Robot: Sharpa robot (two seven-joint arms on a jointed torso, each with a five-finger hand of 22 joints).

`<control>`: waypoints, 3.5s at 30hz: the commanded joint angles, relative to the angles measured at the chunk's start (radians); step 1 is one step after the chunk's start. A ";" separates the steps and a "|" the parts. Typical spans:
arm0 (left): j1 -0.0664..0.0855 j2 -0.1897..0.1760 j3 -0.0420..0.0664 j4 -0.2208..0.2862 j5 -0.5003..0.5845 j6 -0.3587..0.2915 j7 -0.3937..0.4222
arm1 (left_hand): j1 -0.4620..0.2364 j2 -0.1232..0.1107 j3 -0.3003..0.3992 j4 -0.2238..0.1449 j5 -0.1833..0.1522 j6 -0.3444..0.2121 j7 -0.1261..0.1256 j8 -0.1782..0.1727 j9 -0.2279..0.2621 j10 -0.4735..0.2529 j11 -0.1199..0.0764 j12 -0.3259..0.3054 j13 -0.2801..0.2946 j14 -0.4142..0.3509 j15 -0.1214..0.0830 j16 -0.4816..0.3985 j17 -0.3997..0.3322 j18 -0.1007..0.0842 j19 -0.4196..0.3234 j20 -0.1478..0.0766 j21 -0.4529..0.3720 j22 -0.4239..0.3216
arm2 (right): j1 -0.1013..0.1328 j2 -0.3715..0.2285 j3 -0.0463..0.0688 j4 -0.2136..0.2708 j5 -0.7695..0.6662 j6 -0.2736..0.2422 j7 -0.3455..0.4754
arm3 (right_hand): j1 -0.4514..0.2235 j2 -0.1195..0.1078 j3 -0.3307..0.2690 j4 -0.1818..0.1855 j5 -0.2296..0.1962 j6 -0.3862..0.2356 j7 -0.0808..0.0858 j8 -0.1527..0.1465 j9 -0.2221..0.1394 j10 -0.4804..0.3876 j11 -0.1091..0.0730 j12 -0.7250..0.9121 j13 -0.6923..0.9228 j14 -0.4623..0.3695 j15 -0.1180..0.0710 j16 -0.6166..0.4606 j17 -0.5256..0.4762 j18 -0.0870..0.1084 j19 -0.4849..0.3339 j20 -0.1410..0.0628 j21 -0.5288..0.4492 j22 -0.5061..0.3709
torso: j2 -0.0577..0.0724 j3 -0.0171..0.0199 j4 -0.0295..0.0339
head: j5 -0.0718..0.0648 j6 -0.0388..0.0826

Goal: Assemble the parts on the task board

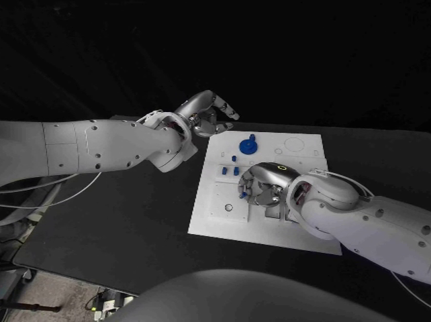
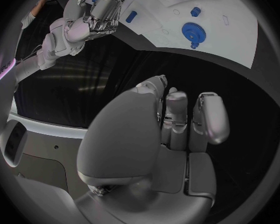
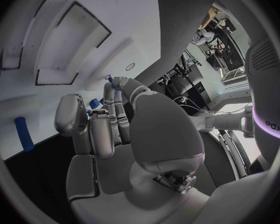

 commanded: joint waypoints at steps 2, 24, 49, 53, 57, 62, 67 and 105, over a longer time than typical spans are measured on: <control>0.000 0.002 0.000 0.002 -0.006 0.014 0.000 | -0.001 -0.010 0.007 -0.002 -0.004 0.001 0.010 -0.004 -0.002 -0.003 0.007 -0.001 -0.001 -0.007 0.002 -0.005 -0.001 0.005 -0.007 0.004 -0.004 0.174 | -0.008 0.006 0.000 -0.007 -0.041 -0.016 -0.001 | -0.003 0.000 0.005 0.000 -0.003 0.000 0.002 -0.001 0.002 0.002 0.000 -0.004 -0.001 0.005 -0.004 0.005 0.123 -0.004 0.002 -0.001 0.002 0.147 | -0.001 -0.0002 0.0001 | 0.006 0.000; -0.004 0.002 0.000 -0.003 -0.007 0.025 -0.001 | 0.000 -0.010 0.010 -0.002 -0.003 0.000 0.010 -0.005 -0.002 -0.003 0.008 0.000 -0.001 -0.008 0.003 -0.006 -0.003 0.005 -0.008 0.005 -0.006 0.173 | -0.023 0.018 0.000 -0.035 -0.047 -0.049 -0.001 | -0.003 0.000 0.006 -0.001 -0.004 0.000 0.002 -0.002 0.001 0.003 0.000 -0.003 -0.001 0.004 -0.004 0.004 0.121 -0.003 -0.001 -0.001 -0.002 0.146 | 0.000 -0.0004 -0.0004 | 0.008 0.000; -0.008 0.005 0.000 -0.006 -0.007 0.039 -0.009 | 0.002 -0.013 0.017 -0.003 -0.002 0.001 0.012 -0.005 -0.001 -0.002 0.009 0.000 0.000 -0.014 0.005 -0.014 -0.013 0.007 -0.012 0.006 -0.014 0.171 | -0.040 0.018 0.000 -0.031 -0.050 -0.020 -0.010 | -0.034 -0.021 0.016 0.013 -0.140 -0.149 -0.032 -0.120 -0.063 -0.129 0.040 -0.043 -0.006 -0.036 0.029 -0.025 0.080 0.010 -0.063 0.022 -0.075 0.123 | -0.001 -0.0002 -0.0001 | 0.008 0.000; -0.010 0.006 0.000 -0.007 -0.007 0.040 -0.010 | 0.002 -0.013 0.017 -0.003 -0.002 0.001 0.012 -0.005 -0.001 -0.002 0.009 0.000 0.000 -0.014 0.005 -0.014 -0.013 0.007 -0.012 0.006 -0.014 0.171 | -0.040 0.014 0.000 -0.026 -0.061 -0.020 -0.020 | -0.045 -0.035 0.003 0.020 -0.204 -0.186 -0.043 -0.153 -0.093 -0.214 0.063 -0.041 0.009 -0.066 0.050 -0.041 0.056 0.019 -0.105 0.038 -0.123 0.109 | 0.000 -0.0003 -0.0002 | 0.006 0.000; -0.013 0.005 0.000 -0.008 -0.007 0.040 -0.010 | 0.002 -0.013 0.017 -0.003 -0.002 0.001 0.012 -0.005 -0.001 -0.002 0.009 0.000 0.000 -0.014 0.005 -0.014 -0.013 0.007 -0.012 0.006 -0.014 0.171 | -0.041 0.006 0.000 -0.020 -0.072 -0.038 -0.027 | -0.051 -0.040 -0.019 0.028 -0.239 -0.213 -0.059 -0.173 -0.114 -0.272 0.074 -0.018 0.032 -0.089 0.056 -0.049 0.038 0.025 -0.126 0.050 -0.148 0.104 | -0.001 0.0001 0.0004 | 0.006 0.000; -0.014 0.005 0.000 -0.008 -0.007 0.040 -0.010 | 0.002 -0.014 0.020 -0.003 -0.002 0.001 0.012 -0.005 -0.001 -0.002 0.010 0.000 0.000 -0.015 0.006 -0.015 -0.014 0.007 -0.013 0.007 -0.015 0.171 | -0.040 -0.015 0.001 -0.003 -0.082 -0.091 -0.028 | -0.052 -0.043 -0.049 0.035 -0.260 -0.242 -0.094 -0.191 -0.138 -0.335 0.082 0.015 0.058 -0.128 0.063 -0.068 -0.001 0.032 -0.154 0.059 -0.182 0.096 | -0.001 0.0003 0.0002 | 0.004 0.000; -0.015 0.004 0.000 -0.006 -0.007 0.038 -0.008 | 0.002 -0.014 0.021 -0.003 -0.002 0.002 0.012 -0.005 -0.001 -0.002 0.010 0.001 0.000 -0.016 0.006 -0.016 -0.014 0.007 -0.013 0.007 -0.015 0.171 | -0.020 -0.070 0.007 0.050 -0.075 -0.188 -0.001 | -0.050 -0.044 -0.067 0.040 -0.265 -0.251 -0.103 -0.197 -0.152 -0.366 0.086 0.039 0.071 -0.145 0.066 -0.075 -0.020 0.036 -0.168 0.064 -0.199 0.092 | 0.000 0.0000 0.0002 | 0.004 0.000; -0.019 0.006 0.000 -0.005 0.003 0.034 -0.005 | 0.003 -0.015 0.027 -0.003 -0.002 0.005 0.014 -0.004 -0.001 -0.003 0.010 0.000 -0.001 -0.019 0.006 -0.017 -0.016 0.007 -0.014 0.008 -0.016 0.171 | 0.020 -0.244 0.005 -0.032 0.015 -0.183 0.058 | -0.065 -0.025 -0.120 0.110 -0.320 -0.181 0.011 -0.199 -0.211 -0.314 0.075 0.071 0.007 -0.064 0.062 -0.012 0.026 0.004 -0.033 0.060 -0.044 0.135 | -0.004 -0.0026 -0.0025 | -0.058 0.000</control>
